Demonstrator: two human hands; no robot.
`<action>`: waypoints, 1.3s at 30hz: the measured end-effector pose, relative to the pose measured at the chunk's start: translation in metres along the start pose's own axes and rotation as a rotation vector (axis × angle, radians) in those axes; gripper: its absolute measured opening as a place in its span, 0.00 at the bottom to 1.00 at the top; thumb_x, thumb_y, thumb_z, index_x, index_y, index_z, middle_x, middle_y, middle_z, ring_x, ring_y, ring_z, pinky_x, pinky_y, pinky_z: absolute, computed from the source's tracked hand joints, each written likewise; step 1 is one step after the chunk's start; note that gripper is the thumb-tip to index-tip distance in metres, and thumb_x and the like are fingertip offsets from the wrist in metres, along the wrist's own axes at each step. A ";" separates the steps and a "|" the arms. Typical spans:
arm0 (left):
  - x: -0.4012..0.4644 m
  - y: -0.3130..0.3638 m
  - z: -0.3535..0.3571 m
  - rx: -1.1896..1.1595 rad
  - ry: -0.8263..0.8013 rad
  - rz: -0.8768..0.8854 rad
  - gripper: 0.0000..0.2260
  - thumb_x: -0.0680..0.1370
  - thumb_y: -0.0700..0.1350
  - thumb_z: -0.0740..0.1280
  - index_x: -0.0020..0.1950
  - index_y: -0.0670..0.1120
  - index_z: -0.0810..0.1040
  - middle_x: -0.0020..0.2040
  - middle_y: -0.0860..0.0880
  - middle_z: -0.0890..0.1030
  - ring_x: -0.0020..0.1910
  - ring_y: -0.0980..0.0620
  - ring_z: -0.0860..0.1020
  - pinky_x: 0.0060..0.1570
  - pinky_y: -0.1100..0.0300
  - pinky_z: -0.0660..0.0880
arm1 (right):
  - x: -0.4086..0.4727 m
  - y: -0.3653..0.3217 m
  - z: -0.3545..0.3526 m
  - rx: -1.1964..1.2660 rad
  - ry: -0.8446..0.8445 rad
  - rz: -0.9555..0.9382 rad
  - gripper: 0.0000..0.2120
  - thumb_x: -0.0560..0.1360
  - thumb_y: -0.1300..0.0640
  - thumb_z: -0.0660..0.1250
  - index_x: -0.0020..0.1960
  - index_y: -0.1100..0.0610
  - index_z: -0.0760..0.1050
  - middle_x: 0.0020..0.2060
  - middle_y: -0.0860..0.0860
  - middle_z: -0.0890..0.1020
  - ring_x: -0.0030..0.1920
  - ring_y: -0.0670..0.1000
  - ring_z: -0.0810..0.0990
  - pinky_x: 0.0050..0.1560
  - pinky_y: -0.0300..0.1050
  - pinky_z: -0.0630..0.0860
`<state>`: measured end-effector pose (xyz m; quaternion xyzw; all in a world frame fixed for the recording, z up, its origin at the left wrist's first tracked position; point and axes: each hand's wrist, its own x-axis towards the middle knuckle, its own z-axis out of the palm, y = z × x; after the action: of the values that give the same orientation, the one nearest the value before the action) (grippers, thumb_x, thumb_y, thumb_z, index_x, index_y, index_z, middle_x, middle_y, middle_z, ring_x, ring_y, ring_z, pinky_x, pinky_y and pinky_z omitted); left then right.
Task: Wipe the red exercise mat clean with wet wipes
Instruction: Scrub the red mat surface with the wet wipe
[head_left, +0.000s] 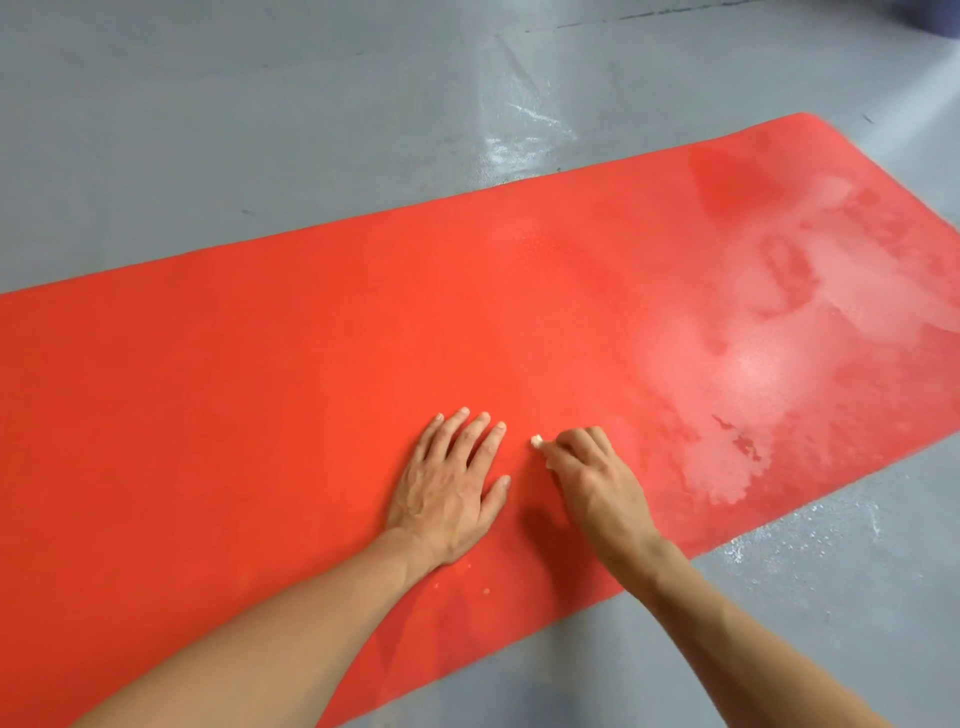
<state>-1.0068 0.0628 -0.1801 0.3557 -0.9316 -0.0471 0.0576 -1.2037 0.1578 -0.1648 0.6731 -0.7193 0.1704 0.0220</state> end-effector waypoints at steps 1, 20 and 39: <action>0.001 0.000 0.000 0.001 0.002 -0.003 0.29 0.83 0.60 0.55 0.81 0.49 0.68 0.78 0.47 0.71 0.80 0.44 0.63 0.80 0.44 0.58 | 0.007 0.017 -0.003 -0.023 0.017 0.080 0.13 0.78 0.61 0.70 0.62 0.57 0.82 0.47 0.53 0.78 0.50 0.56 0.75 0.49 0.49 0.78; 0.001 0.001 -0.002 -0.007 0.015 0.001 0.28 0.82 0.59 0.58 0.80 0.48 0.70 0.76 0.47 0.73 0.79 0.43 0.66 0.79 0.43 0.61 | 0.034 -0.036 0.012 0.185 0.155 0.386 0.10 0.83 0.57 0.64 0.50 0.60 0.82 0.42 0.52 0.76 0.47 0.55 0.73 0.46 0.46 0.71; 0.060 -0.037 -0.002 0.014 -0.011 -0.027 0.30 0.83 0.60 0.53 0.82 0.48 0.66 0.80 0.48 0.68 0.82 0.45 0.60 0.81 0.44 0.56 | 0.079 0.041 0.017 0.039 0.184 0.508 0.06 0.79 0.63 0.69 0.53 0.59 0.84 0.46 0.56 0.77 0.49 0.59 0.73 0.49 0.51 0.74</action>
<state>-1.0266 -0.0043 -0.1782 0.3685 -0.9273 -0.0435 0.0496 -1.2472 0.0790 -0.1690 0.4530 -0.8567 0.2448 0.0310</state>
